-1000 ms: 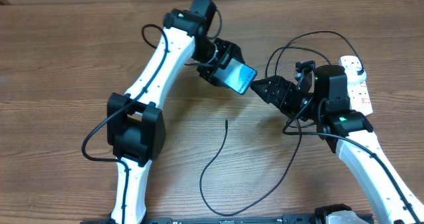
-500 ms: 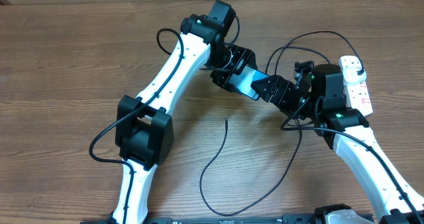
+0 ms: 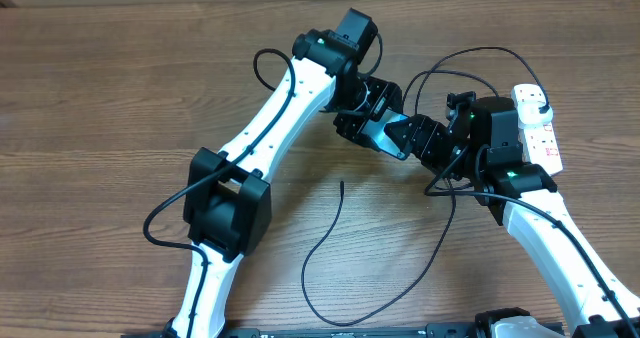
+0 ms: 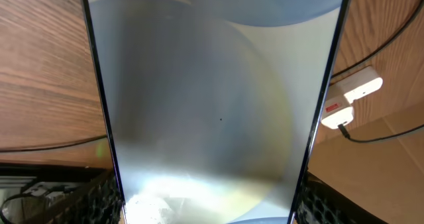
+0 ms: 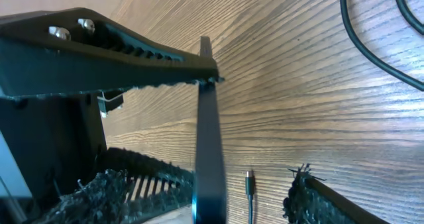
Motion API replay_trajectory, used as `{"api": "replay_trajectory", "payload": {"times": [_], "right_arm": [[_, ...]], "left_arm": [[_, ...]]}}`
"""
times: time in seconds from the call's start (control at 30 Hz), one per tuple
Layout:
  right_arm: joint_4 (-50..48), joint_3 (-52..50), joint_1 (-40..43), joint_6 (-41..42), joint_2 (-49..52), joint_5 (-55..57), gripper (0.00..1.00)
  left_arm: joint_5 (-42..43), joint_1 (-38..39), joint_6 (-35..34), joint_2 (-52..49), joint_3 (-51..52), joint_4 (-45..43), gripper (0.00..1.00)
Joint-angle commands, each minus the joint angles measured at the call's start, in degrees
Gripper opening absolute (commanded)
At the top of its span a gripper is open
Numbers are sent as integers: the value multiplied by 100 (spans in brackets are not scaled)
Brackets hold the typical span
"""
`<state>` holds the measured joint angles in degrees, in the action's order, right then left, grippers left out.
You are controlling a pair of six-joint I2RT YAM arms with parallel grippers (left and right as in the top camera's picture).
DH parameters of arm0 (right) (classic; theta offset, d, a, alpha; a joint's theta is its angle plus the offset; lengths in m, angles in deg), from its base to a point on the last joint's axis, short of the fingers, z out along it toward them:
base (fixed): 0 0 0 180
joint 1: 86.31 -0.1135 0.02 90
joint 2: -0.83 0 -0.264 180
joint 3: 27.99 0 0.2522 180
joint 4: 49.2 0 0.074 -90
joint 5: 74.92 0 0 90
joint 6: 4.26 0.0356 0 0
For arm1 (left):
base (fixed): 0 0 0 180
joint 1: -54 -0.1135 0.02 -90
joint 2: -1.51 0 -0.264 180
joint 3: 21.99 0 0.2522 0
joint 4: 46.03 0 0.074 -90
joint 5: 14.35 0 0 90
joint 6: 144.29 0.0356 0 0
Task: Plug charger to phone and switch on socket
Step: 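Move the phone with the left gripper toward the right gripper, then close the right gripper on the phone's edge from the left gripper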
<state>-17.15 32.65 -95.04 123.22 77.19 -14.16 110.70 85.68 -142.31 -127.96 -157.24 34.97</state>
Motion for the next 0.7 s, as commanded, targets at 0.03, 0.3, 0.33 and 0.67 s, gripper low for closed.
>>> {"api": "replay_trajectory", "payload": {"times": [0.03,0.3,0.33,0.67], "right_arm": [[-2,146,-33,-24,7,138,75],[33,146,-33,-42,7,273,66],[42,146,-33,-42,7,291,66],[48,146,-33,-39,7,374,49]], "left_arm": [[26,96,-166,-4,-173,-22,4],[-11,186,-227,-4,-173,-24,4],[-11,192,-227,-4,-173,-24,4],[-13,293,-289,-4,-173,-26,5]]}}
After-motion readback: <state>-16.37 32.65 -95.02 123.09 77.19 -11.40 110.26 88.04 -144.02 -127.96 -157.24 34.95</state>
